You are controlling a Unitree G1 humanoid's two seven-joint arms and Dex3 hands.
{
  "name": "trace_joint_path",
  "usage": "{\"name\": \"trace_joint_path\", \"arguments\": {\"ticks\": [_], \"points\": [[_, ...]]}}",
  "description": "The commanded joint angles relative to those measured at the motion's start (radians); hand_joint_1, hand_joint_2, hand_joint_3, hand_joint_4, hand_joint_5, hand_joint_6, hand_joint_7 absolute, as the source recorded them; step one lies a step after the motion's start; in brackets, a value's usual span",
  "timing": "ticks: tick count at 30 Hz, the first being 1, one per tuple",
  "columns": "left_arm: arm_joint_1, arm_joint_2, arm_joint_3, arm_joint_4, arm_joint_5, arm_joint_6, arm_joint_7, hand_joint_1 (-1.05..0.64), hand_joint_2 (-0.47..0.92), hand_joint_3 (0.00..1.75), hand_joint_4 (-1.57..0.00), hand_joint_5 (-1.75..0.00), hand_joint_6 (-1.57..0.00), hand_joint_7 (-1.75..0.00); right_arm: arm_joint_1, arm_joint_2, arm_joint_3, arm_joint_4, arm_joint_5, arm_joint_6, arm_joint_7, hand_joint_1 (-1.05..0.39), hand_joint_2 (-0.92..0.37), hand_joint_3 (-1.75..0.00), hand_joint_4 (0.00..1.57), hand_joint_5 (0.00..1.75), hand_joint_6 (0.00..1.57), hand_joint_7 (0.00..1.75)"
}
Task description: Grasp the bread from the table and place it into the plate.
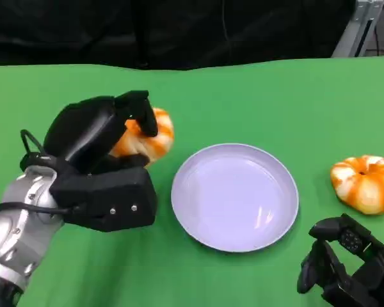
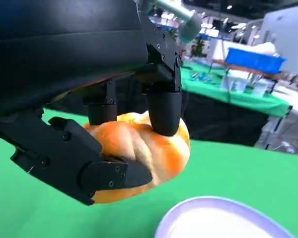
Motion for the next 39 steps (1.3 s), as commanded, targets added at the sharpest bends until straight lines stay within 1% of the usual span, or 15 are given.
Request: {"name": "trace_joint_path", "arguments": {"ticks": [1, 3, 7, 11, 13, 14, 15, 16, 19, 24, 27, 34, 35, 37, 39], "points": [[0.007, -0.024, -0.014, -0.084, -0.01, -0.002, -0.047, -0.06, 0.57, 0.95, -0.82, -1.75, -0.67, -1.72, -0.001, -0.009, -0.012, -0.003, 0.005, -0.004, 0.005, -0.14, -0.54, -1.09, 0.85, 1.74, 0.83, 1.41], [0.004, -0.04, -0.028, -0.097, -0.011, -0.029, -0.053, -0.06, 0.55, 0.98, -0.82, -1.75, -0.7, -1.69, -0.001, -0.008, -0.011, -0.004, 0.003, -0.003, 0.002, -0.14, -0.53, -1.1, 0.85, 1.74, 0.84, 1.41], [-0.007, -0.092, -0.082, -0.101, 0.027, -0.05, -0.05, -0.07, 0.52, 1.02, -0.82, -1.75, -0.68, -1.73, -0.001, -0.005, -0.008, -0.013, 0.002, 0.005, -0.007, -0.14, -0.53, -1.11, 0.85, 1.74, 0.83, 1.42], [-0.014, -0.121, -0.108, -0.106, 0.052, -0.035, -0.067, -0.07, 0.58, 0.87, -0.79, -1.75, -0.67, -1.7, 0.0, -0.006, -0.001, -0.017, -0.008, 0.001, -0.012, -0.14, -0.54, -1.11, 0.85, 1.74, 0.82, 1.43], [-0.023, -0.139, -0.13, -0.092, 0.07, -0.034, -0.069, -0.07, 0.6, 0.83, -0.79, -1.75, -0.67, -1.7, 0.0, -0.004, 0.003, -0.015, -0.008, -0.004, -0.01, -0.14, -0.54, -1.11, 0.85, 1.74, 0.82, 1.44], [-0.03, -0.152, -0.147, -0.079, 0.084, -0.035, -0.068, -0.09, 0.67, 0.68, -0.79, -1.75, -0.67, -1.67, -0.001, -0.001, 0.005, -0.015, -0.007, -0.006, -0.01, -0.13, -0.55, -1.11, 0.85, 1.73, 0.81, 1.44], [-0.037, -0.163, -0.161, -0.067, 0.095, -0.035, -0.068, -0.09, 0.72, 0.6, -0.8, -1.75, -0.66, -1.68, -0.001, 0.001, 0.006, -0.014, -0.008, -0.008, -0.011, -0.13, -0.56, -1.1, 0.85, 1.73, 0.81, 1.45], [-0.046, -0.174, -0.174, -0.049, 0.104, -0.04, -0.065, -0.09, 0.75, 0.54, -0.8, -1.75, -0.66, -1.68, -0.002, 0.003, 0.006, -0.013, -0.007, -0.009, -0.011, -0.13, -0.56, -1.09, 0.85, 1.73, 0.81, 1.45], [-0.06, -0.193, -0.196, -0.008, 0.117, -0.049, -0.054, -0.1, 0.76, 0.48, -0.8, -1.75, -0.64, -1.69, -0.005, 0.006, 0.004, -0.006, -0.004, -0.014, -0.009, -0.13, -0.58, -1.06, 0.85, 1.72, 0.82, 1.44], [-0.069, -0.209, -0.204, 0.023, 0.125, -0.054, -0.054, -0.08, 0.77, 0.44, -0.81, -1.75, -0.64, -1.71, -0.007, 0.014, 0.005, 0.001, -0.008, -0.022, -0.01, -0.13, -0.58, -1.05, 0.86, 1.71, 0.83, 1.43], [-0.091, -0.232, -0.228, 0.11, 0.14, -0.07, -0.031, -0.05, 0.77, 0.43, -0.81, -1.75, -0.63, -1.72, -0.006, 0.015, 0.013, 0.012, -0.023, -0.045, 0.0, -0.15, -0.58, -1.05, 0.84, 1.74, 0.83, 1.43], [-0.155, -0.249, -0.237, 0.327, 0.148, -0.155, 0.076, -0.05, 0.76, 0.43, -0.81, -1.75, -0.62, -1.73, -0.001, 0.016, 0.017, 0.004, -0.021, -0.037, 0.0, -0.15, -0.55, -1.08, 0.85, 1.75, 0.82, 1.44], [-0.157, -0.25, -0.236, 0.343, 0.144, -0.164, 0.083, -0.05, 0.76, 0.43, -0.8, -1.75, -0.63, -1.69, 0.001, 0.019, 0.017, 0.002, -0.019, -0.036, -0.003, -0.15, -0.55, -1.09, 0.85, 1.75, 0.82, 1.44], [-0.162, -0.251, -0.235, 0.365, 0.139, -0.176, 0.092, -0.06, 0.77, 0.39, -0.74, -1.75, -0.69, -1.53, 0.003, 0.022, 0.016, 0.0, -0.018, -0.035, -0.007, -0.14, -0.54, -1.09, 0.85, 1.75, 0.82, 1.43], [-0.166, -0.242, -0.245, 0.37, 0.148, -0.169, 0.067, -0.06, 0.77, 0.37, -0.73, -1.75, -0.7, -1.48, 0.003, 0.021, 0.016, -0.002, -0.016, -0.034, -0.006, -0.14, -0.54, -1.09, 0.85, 1.75, 0.82, 1.43]]}}
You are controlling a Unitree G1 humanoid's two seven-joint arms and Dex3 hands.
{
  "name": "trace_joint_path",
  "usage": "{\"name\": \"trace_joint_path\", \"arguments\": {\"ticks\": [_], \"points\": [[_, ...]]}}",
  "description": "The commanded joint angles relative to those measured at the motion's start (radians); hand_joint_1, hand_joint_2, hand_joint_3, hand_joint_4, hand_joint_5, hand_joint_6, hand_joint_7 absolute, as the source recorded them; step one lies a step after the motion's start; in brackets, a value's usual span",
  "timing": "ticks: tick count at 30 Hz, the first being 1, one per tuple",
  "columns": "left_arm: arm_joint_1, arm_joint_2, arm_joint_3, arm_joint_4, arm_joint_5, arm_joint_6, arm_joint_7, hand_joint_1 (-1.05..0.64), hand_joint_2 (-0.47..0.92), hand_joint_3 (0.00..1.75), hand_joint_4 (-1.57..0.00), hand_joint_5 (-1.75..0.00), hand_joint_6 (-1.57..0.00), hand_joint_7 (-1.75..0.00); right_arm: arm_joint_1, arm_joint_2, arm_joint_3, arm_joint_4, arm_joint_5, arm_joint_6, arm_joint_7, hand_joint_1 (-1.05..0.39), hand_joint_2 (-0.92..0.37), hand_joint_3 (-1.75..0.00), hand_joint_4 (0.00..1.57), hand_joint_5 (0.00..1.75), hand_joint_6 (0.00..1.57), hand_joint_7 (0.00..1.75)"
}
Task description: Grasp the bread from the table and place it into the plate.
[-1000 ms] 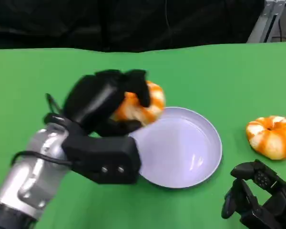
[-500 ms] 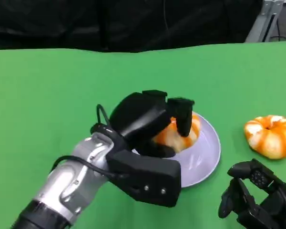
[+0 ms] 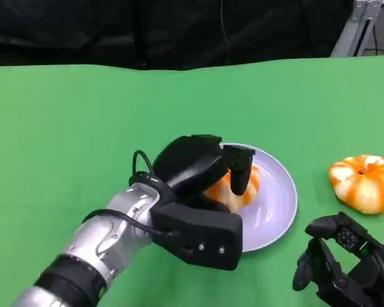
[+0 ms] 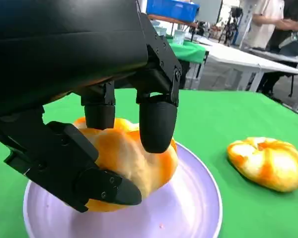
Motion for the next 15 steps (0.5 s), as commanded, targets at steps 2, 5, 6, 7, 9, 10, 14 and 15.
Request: {"name": "trace_joint_path", "arguments": {"ticks": [2, 5, 6, 7, 9, 10, 14, 15], "points": [[-0.021, 0.036, -0.026, 0.016, 0.02, 0.006, -0.056, -0.46, 0.89, 0.29, -0.59, -0.54, -0.68, -0.44, 0.004, -0.001, -0.003, -0.012, 0.006, 0.0, -0.002, -0.14, -0.53, -1.1, 0.86, 1.74, 0.83, 1.42], [-0.008, 0.049, -0.028, 0.007, 0.014, -0.001, -0.081, -0.69, 0.92, 0.32, -0.42, -0.08, -0.59, -0.05, 0.004, 0.0, -0.005, -0.01, 0.007, -0.005, 0.0, -0.14, -0.53, -1.11, 0.86, 1.73, 0.83, 1.41], [-0.004, 0.052, -0.027, 0.005, 0.01, -0.003, -0.084, -0.73, 0.92, 0.34, -0.36, -0.04, -0.55, -0.03, 0.005, 0.0, -0.005, -0.011, 0.005, -0.005, -0.002, -0.14, -0.53, -1.11, 0.86, 1.73, 0.83, 1.41], [-0.002, 0.053, -0.026, 0.004, 0.007, -0.003, -0.086, -0.75, 0.92, 0.36, -0.32, -0.02, -0.53, -0.01, 0.005, 0.0, -0.004, -0.012, 0.004, -0.004, -0.003, -0.15, -0.53, -1.11, 0.86, 1.73, 0.84, 1.41], [0.002, 0.056, -0.024, 0.005, 0.001, -0.003, -0.092, -0.77, 0.92, 0.37, -0.3, 0.0, -0.52, 0.0, 0.005, -0.002, -0.003, -0.011, 0.0, -0.006, -0.002, -0.15, -0.54, -1.1, 0.86, 1.73, 0.84, 1.41], [0.006, 0.058, -0.022, 0.005, -0.004, -0.003, -0.097, -0.83, 0.92, 0.41, -0.22, 0.0, -0.48, 0.0, 0.004, -0.004, -0.003, -0.01, -0.002, -0.008, 0.0, -0.16, -0.54, -1.09, 0.85, 1.74, 0.82, 1.42], [0.028, 0.06, 0.007, -0.013, -0.084, 0.014, -0.183, -0.96, 0.92, 0.54, -0.02, 0.0, -0.28, 0.0, 0.003, -0.004, -0.003, -0.009, -0.002, -0.008, 0.001, -0.16, -0.55, -1.08, 0.84, 1.75, 0.81, 1.44], [0.032, 0.06, 0.012, -0.02, -0.1, 0.019, -0.201, -0.98, 0.92, 0.55, -0.01, 0.0, -0.26, 0.0, 0.003, -0.004, -0.004, -0.009, -0.001, -0.008, 0.001, -0.15, -0.55, -1.08, 0.84, 1.75, 0.82, 1.44]]}}
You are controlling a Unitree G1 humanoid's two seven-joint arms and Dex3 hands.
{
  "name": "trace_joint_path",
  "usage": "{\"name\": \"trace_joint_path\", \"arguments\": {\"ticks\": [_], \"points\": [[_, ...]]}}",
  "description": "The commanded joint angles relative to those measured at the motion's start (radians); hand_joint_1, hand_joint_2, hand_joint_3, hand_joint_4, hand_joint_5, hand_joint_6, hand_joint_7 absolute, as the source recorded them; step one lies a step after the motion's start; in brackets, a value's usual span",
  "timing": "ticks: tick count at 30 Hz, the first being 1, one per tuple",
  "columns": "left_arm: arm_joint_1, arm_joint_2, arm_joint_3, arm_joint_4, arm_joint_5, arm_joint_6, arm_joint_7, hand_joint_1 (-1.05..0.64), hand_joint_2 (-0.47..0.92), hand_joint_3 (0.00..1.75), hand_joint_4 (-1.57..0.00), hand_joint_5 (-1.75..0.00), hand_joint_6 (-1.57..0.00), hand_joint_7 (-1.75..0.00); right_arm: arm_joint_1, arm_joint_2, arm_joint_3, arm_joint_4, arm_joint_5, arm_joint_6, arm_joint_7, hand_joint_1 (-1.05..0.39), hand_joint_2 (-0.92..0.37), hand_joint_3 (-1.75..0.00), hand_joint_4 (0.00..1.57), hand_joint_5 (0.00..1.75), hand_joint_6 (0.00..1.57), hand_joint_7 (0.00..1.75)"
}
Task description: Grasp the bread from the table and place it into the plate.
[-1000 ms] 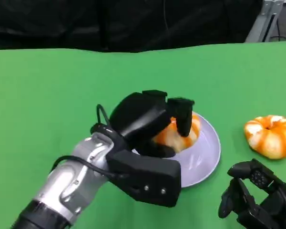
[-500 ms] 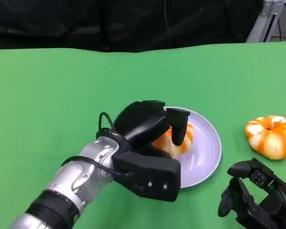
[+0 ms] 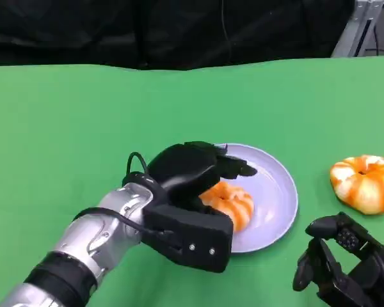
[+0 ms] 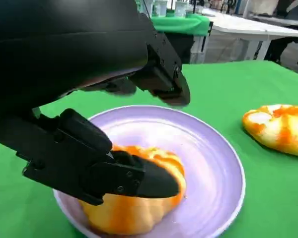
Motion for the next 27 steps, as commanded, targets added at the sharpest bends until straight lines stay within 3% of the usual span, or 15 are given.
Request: {"name": "trace_joint_path", "arguments": {"ticks": [1, 8, 11, 12, 14, 15, 17, 18, 19, 20, 21, 23, 24, 27], "points": [[0.036, 0.017, 0.032, -0.03, -0.072, 0.022, -0.083, -0.99, 0.92, 0.56, 0.0, 0.0, -0.23, 0.0, 0.002, -0.004, -0.003, -0.007, -0.001, -0.007, 0.0, -0.15, -0.55, -1.08, 0.84, 1.75, 0.82, 1.44], [0.101, 0.022, 0.091, -0.132, -0.189, 0.059, -0.188, -1.03, 0.92, 0.59, 0.0, 0.0, -0.09, 0.0, 0.003, -0.008, 0.0, -0.019, -0.007, 0.004, -0.009, -0.15, -0.57, -1.05, 0.83, 1.75, 0.83, 1.42], [0.174, 0.006, 0.149, -0.257, -0.261, 0.12, -0.199, -0.83, 0.92, 0.43, 0.0, 0.0, -0.17, -0.03, 0.004, -0.005, 0.001, -0.017, -0.003, -0.005, -0.001, -0.15, -0.58, -1.04, 0.84, 1.75, 0.82, 1.43], [0.194, -0.002, 0.165, -0.293, -0.285, 0.144, -0.201, -0.63, 0.92, 0.33, -0.14, -0.06, -0.28, -0.06, 0.003, -0.005, 0.0, -0.014, -0.001, -0.008, 0.003, -0.15, -0.57, -1.05, 0.84, 1.75, 0.82, 1.44], [0.24, -0.034, 0.21, -0.379, -0.364, 0.23, -0.216, -0.53, 0.92, 0.27, -0.22, -0.09, -0.34, -0.07, 0.003, -0.004, -0.001, -0.012, 0.002, -0.007, 0.004, -0.15, -0.57, -1.05, 0.85, 1.75, 0.81, 1.44], [0.262, -0.053, 0.234, -0.423, -0.409, 0.281, -0.226, -0.25, 0.92, 0.35, -0.57, -0.23, -0.62, -0.14, 0.002, -0.003, -0.002, -0.012, 0.004, -0.005, 0.003, -0.15, -0.57, -1.05, 0.85, 1.75, 0.81, 1.45], [0.287, -0.071, 0.257, -0.481, -0.457, 0.35, -0.239, -0.1, 0.92, 0.41, -0.78, -0.28, -0.78, -0.15, 0.002, -0.002, -0.002, -0.011, 0.005, -0.004, 0.002, -0.15, -0.57, -1.06, 0.85, 1.75, 0.82, 1.44], [0.311, -0.084, 0.295, -0.526, -0.545, 0.392, -0.269, -0.09, 0.92, 0.42, -0.8, -0.29, -0.8, -0.15, 0.001, -0.002, -0.004, -0.011, 0.007, -0.002, 0.001, -0.15, -0.56, -1.06, 0.85, 1.75, 0.82, 1.44], [0.332, -0.097, 0.331, -0.57, -0.63, 0.441, -0.296, -0.03, 0.81, 0.74, -0.91, -0.67, -1.01, -0.31, 0.001, -0.002, -0.004, -0.011, 0.008, -0.001, 0.0, -0.15, -0.56, -1.06, 0.86, 1.75, 0.82, 1.44], [0.353, -0.108, 0.369, -0.612, -0.718, 0.492, -0.321, -0.02, 0.72, 0.94, -0.9, -0.92, -1.06, -0.45, 0.0, -0.002, -0.005, -0.011, 0.008, -0.001, 0.0, -0.15, -0.56, -1.06, 0.86, 1.74, 0.82, 1.43], [0.37, -0.115, 0.398, -0.647, -0.785, 0.537, -0.338, -0.02, 0.62, 1.13, -0.85, -1.24, -1.01, -0.78, 0.0, -0.002, -0.005, -0.011, 0.008, 0.001, -0.001, -0.15, -0.56, -1.07, 0.86, 1.74, 0.83, 1.43], [0.399, -0.114, 0.448, -0.713, -0.897, 0.637, -0.357, -0.04, 0.55, 1.27, -0.82, -1.56, -0.87, -1.27, -0.002, -0.005, -0.005, -0.01, 0.004, 0.003, -0.001, -0.16, -0.55, -1.07, 0.86, 1.74, 0.83, 1.42], [0.409, -0.111, 0.466, -0.741, -0.941, 0.681, -0.361, -0.07, 0.53, 1.3, -0.83, -1.67, -0.8, -1.5, -0.003, -0.006, -0.005, -0.009, 0.004, 0.001, 0.001, -0.15, -0.55, -1.08, 0.86, 1.75, 0.83, 1.42], [0.446, -0.087, 0.53, -0.832, -1.083, 0.837, -0.364, -0.08, 0.5, 1.38, -0.9, -1.74, -0.75, -1.72, -0.004, -0.007, -0.005, -0.006, 0.002, -0.002, 0.003, -0.15, -0.54, -1.1, 0.86, 1.75, 0.83, 1.42]]}}
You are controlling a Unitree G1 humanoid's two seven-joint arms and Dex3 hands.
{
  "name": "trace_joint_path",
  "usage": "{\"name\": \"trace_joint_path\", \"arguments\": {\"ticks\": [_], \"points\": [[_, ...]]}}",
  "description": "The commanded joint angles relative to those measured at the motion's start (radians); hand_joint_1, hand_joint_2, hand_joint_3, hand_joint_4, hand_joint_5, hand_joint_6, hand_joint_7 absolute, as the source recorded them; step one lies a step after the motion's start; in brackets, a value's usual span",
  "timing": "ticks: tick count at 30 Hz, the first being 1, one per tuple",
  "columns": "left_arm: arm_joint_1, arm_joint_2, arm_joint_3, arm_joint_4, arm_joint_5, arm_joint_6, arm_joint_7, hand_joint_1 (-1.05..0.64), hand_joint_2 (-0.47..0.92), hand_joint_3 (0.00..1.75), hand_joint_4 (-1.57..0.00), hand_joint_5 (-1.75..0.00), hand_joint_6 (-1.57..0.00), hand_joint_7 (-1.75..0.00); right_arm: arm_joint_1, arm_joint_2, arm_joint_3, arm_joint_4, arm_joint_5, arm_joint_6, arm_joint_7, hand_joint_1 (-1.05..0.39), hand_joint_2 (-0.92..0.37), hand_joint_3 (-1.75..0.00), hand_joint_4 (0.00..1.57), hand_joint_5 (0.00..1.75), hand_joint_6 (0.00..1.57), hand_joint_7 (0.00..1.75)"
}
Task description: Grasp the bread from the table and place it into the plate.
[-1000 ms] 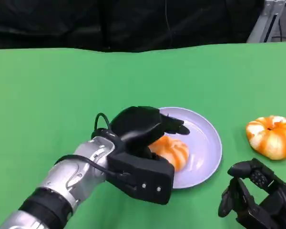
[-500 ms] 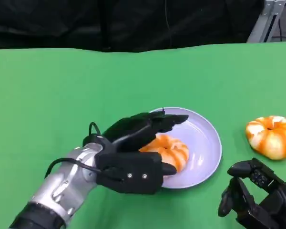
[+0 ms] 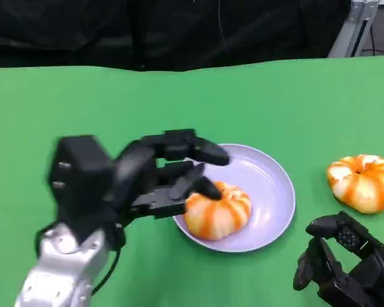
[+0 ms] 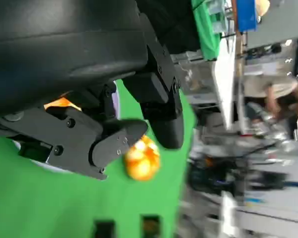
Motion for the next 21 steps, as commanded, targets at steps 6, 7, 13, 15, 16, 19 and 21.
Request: {"name": "trace_joint_path", "arguments": {"ticks": [6, 7, 13, 15, 16, 19, 21], "points": [[0.134, 0.118, 0.209, -0.232, -0.382, 0.367, -0.037, -0.07, 0.52, 1.44, -0.94, -1.75, -0.77, -1.75, 0.001, -0.002, -0.003, -0.013, 0.009, 0.006, -0.004, -0.14, -0.53, -1.12, 0.86, 1.75, 0.84, 1.42], [0.139, 0.125, 0.216, -0.239, -0.397, 0.375, -0.037, -0.07, 0.52, 1.44, -0.95, -1.75, -0.77, -1.75, 0.001, -0.002, -0.003, -0.012, 0.008, 0.005, -0.003, -0.14, -0.53, -1.12, 0.86, 1.75, 0.84, 1.42], [0.266, 0.205, 0.312, -0.279, -0.546, 0.422, -0.099, -0.1, 0.54, 1.42, -0.96, -1.75, -0.8, -1.75, -0.002, -0.006, -0.008, -0.013, 0.014, 0.012, -0.003, -0.15, -0.53, -1.13, 0.87, 1.73, 0.85, 1.41], [0.318, 0.222, 0.34, -0.262, -0.583, 0.414, -0.137, -0.1, 0.55, 1.39, -0.96, -1.75, -0.81, -1.75, 0.003, -0.007, -0.009, -0.023, 0.01, 0.018, -0.011, -0.15, -0.53, -1.12, 0.86, 1.74, 0.84, 1.41], [0.337, 0.229, 0.349, -0.252, -0.594, 0.408, -0.154, -0.11, 0.56, 1.38, -0.96, -1.75, -0.81, -1.75, 0.004, -0.008, -0.009, -0.025, 0.007, 0.02, -0.013, -0.15, -0.53, -1.12, 0.86, 1.74, 0.84, 1.41], [0.376, 0.242, 0.372, -0.209, -0.623, 0.403, -0.196, -0.11, 0.55, 1.37, -0.95, -1.75, -0.8, -1.74, 0.0, -0.014, -0.012, -0.022, 0.009, 0.024, -0.006, -0.15, -0.54, -1.1, 0.85, 1.75, 0.83, 1.42], [0.402, 0.251, 0.378, -0.19, -0.618, 0.386, -0.217, -0.12, 0.55, 1.37, -0.95, -1.75, -0.79, -1.74, 0.0, -0.014, -0.013, -0.024, 0.012, 0.028, -0.005, -0.14, -0.54, -1.1, 0.85, 1.75, 0.82, 1.42]]}}
